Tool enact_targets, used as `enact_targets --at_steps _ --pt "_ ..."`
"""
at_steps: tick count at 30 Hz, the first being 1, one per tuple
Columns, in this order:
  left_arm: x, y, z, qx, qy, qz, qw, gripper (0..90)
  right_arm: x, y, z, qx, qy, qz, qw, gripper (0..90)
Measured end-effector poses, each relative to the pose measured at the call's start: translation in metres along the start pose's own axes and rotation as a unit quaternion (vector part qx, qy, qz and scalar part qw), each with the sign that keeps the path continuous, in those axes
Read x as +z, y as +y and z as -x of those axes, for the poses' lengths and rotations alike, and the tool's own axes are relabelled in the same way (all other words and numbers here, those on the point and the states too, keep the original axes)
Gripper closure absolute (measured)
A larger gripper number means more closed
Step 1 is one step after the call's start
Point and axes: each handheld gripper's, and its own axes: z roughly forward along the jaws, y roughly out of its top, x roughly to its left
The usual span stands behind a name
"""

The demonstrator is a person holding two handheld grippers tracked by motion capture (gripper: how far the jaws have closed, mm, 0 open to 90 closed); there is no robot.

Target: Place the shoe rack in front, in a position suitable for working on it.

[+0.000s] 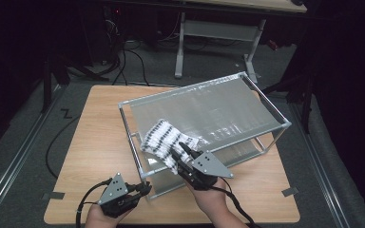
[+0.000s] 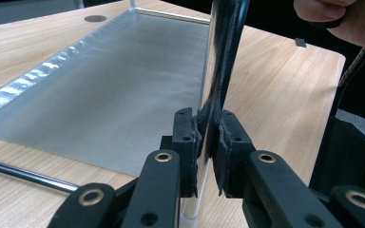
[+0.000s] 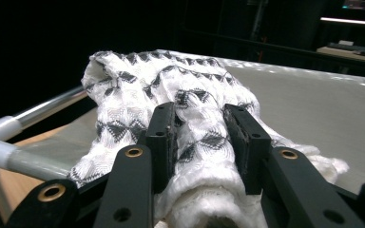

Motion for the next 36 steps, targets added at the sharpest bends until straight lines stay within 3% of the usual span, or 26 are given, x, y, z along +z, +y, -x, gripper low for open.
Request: enact_targets --at_steps 7,11,18,28,36 --pt "0.000 0.000 0.000 -0.005 0.000 0.001 1.0000 80.4 0.000 -0.002 0.018 0.009 -0.023 -0.002 0.9997 65.6" --pt "0.000 -0.001 0.000 -0.009 0.001 0.002 1.0000 80.3 -0.005 -0.004 0.029 -0.006 -0.046 -0.003 0.9989 65.3" --pt "0.000 -0.001 0.000 -0.011 0.000 0.002 0.9999 80.3 -0.023 -0.011 0.070 0.013 -0.090 0.003 0.9958 64.9" --pt "0.000 0.000 -0.001 -0.013 -0.001 0.001 0.9999 80.2 -0.042 -0.017 0.121 0.039 -0.151 0.007 0.9878 65.8" --pt "0.000 -0.001 -0.001 -0.016 -0.001 0.004 0.9999 80.1 -0.053 -0.021 0.152 0.035 -0.202 0.005 0.9787 65.6"
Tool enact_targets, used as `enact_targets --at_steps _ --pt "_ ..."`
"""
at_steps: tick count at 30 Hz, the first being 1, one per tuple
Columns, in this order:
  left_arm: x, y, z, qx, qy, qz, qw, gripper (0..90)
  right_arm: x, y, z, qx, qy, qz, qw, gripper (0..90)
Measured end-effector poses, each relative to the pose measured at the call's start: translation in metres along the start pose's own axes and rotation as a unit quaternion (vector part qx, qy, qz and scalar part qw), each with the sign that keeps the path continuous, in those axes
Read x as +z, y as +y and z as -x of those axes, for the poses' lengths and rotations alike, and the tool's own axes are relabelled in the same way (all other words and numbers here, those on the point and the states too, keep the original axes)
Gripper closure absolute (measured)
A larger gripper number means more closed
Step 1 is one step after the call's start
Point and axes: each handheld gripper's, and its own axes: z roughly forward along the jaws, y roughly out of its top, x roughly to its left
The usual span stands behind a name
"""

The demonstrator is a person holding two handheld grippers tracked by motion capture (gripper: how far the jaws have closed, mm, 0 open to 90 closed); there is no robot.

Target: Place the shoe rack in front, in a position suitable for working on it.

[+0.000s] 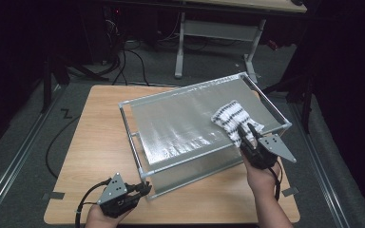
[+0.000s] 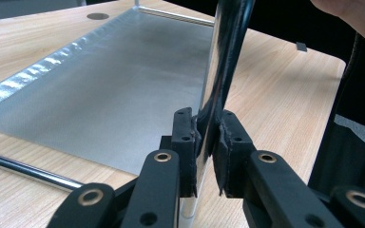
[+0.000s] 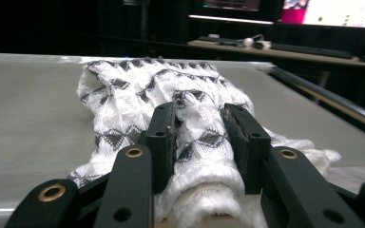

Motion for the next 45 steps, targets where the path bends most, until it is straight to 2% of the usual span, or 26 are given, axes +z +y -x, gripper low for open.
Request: enact_targets --at_steps 8,11,13,19,21,24,29,33,45 --pt "0.000 0.000 0.000 0.000 -0.001 0.001 1.0000 80.1 0.006 -0.001 0.042 0.011 -0.048 -0.001 0.9988 65.5" --pt "0.000 0.000 0.000 0.000 0.000 0.001 1.0000 80.1 0.008 -0.001 0.055 0.000 -0.062 -0.006 0.9980 65.2" --pt "0.000 -0.001 0.000 0.000 0.001 0.002 1.0000 80.1 0.008 0.000 0.066 0.005 -0.070 -0.010 0.9975 65.2" --pt "0.000 -0.001 0.000 -0.001 0.001 0.003 1.0000 80.1 0.010 -0.001 0.085 0.007 -0.094 -0.008 0.9955 64.4" --pt "0.000 -0.001 0.000 -0.001 0.000 0.003 1.0000 80.1 0.011 -0.001 0.085 0.006 -0.099 -0.010 0.9950 64.2" --pt "0.000 -0.001 -0.001 -0.001 -0.002 0.003 1.0000 80.1 0.011 0.000 0.085 0.015 -0.094 -0.010 0.9954 64.6" --pt "0.001 -0.002 -0.001 -0.003 -0.003 0.006 1.0000 80.0 0.009 -0.001 0.083 0.030 -0.072 -0.009 0.9969 64.8" --pt "0.001 -0.001 0.000 0.002 0.000 0.006 1.0000 80.1 0.006 0.000 0.076 0.037 -0.052 -0.010 0.9979 64.9" --pt "0.001 -0.001 0.000 0.013 0.002 0.005 0.9999 80.6 0.000 0.000 0.032 0.034 -0.003 -0.005 0.9994 65.1"
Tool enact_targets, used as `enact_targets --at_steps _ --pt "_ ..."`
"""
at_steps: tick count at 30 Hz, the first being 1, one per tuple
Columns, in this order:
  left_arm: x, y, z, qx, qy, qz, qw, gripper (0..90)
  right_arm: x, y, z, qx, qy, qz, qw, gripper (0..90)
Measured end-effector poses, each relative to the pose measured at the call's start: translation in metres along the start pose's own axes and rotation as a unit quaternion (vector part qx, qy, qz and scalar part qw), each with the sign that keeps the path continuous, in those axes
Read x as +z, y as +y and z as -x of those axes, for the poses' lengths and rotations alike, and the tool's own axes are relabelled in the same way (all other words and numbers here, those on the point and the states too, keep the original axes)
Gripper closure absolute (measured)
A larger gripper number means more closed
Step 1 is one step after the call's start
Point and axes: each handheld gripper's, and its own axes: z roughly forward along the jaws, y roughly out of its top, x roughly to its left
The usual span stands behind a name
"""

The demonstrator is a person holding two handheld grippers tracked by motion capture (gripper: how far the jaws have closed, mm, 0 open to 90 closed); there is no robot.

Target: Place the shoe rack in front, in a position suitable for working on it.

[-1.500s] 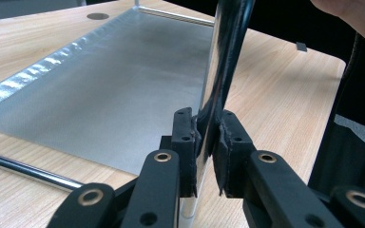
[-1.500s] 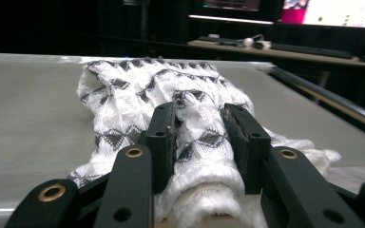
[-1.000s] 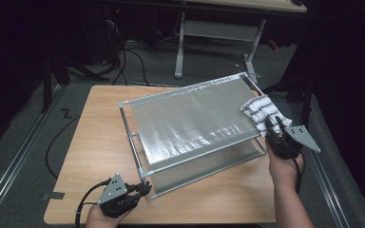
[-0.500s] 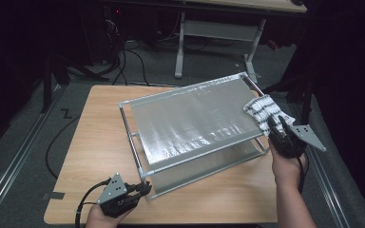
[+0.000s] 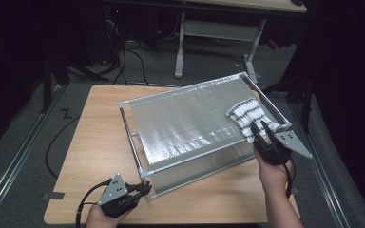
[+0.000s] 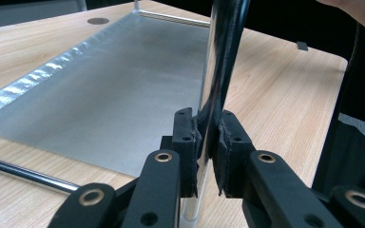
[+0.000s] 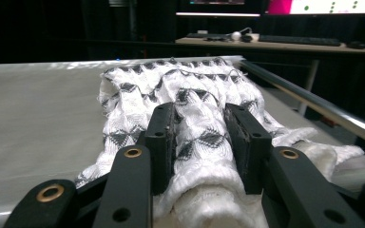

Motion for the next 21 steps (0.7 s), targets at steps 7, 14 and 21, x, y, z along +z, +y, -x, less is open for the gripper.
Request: enact_targets --at_steps 7,14,21 --pt "0.000 0.000 0.000 0.003 -0.001 -0.001 1.0000 80.6 -0.003 0.000 -0.023 -0.005 0.024 -0.007 0.9997 65.1" --pt "0.000 0.001 -0.001 0.004 -0.003 -0.003 1.0000 80.6 -0.007 0.000 -0.055 -0.014 0.053 -0.013 0.9984 65.2" --pt "0.000 0.001 0.000 0.007 0.000 -0.005 1.0000 80.8 -0.013 0.000 -0.098 -0.034 0.095 -0.015 0.9947 65.2"
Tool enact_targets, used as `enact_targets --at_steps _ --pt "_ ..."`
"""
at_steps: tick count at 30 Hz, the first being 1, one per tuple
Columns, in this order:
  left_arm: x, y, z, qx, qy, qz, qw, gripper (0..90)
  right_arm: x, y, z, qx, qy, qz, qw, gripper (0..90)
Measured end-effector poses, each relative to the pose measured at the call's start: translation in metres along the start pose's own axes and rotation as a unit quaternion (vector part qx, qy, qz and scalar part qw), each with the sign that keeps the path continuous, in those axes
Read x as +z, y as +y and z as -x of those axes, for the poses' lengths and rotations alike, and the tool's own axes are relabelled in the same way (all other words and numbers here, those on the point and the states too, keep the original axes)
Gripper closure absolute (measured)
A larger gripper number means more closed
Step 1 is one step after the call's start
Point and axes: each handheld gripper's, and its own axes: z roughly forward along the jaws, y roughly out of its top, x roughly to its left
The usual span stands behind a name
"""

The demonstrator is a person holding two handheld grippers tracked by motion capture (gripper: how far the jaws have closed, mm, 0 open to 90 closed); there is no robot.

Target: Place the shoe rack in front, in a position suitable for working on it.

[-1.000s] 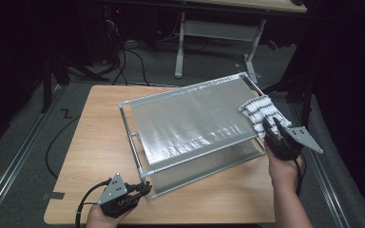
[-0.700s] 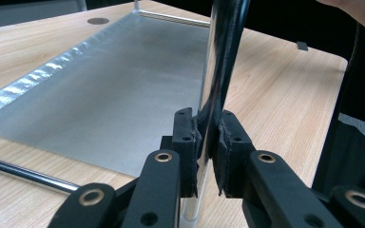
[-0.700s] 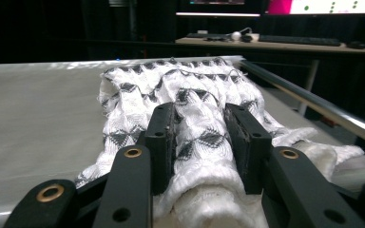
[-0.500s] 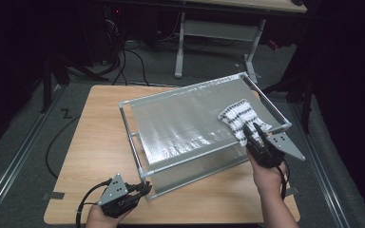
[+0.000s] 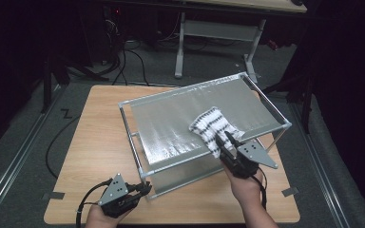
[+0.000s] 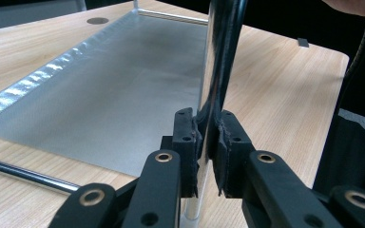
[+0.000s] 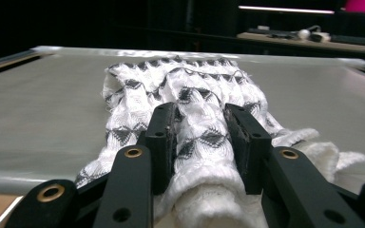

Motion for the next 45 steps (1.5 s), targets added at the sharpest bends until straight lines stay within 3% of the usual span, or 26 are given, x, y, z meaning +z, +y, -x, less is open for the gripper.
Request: enact_targets --at_steps 7,17,29,35,45 --pt "0.000 0.000 0.000 -0.002 0.000 0.000 1.0000 80.8 0.004 0.000 -0.036 -0.010 0.039 0.009 0.9991 65.1" --pt "0.000 -0.001 0.001 -0.005 0.003 0.002 1.0000 80.7 0.013 0.002 -0.084 -0.022 0.098 0.008 0.9949 64.9" --pt "0.000 -0.001 0.001 -0.007 0.002 0.003 1.0000 80.5 0.018 0.005 -0.134 -0.034 0.161 0.009 0.9864 65.0" --pt "0.000 -0.001 0.001 -0.007 0.000 0.003 1.0000 80.5 0.018 0.006 -0.145 -0.034 0.178 0.009 0.9834 65.0" --pt "0.000 -0.001 0.001 -0.009 0.001 0.003 1.0000 80.5 0.018 0.006 -0.148 -0.048 0.175 0.010 0.9834 64.3"
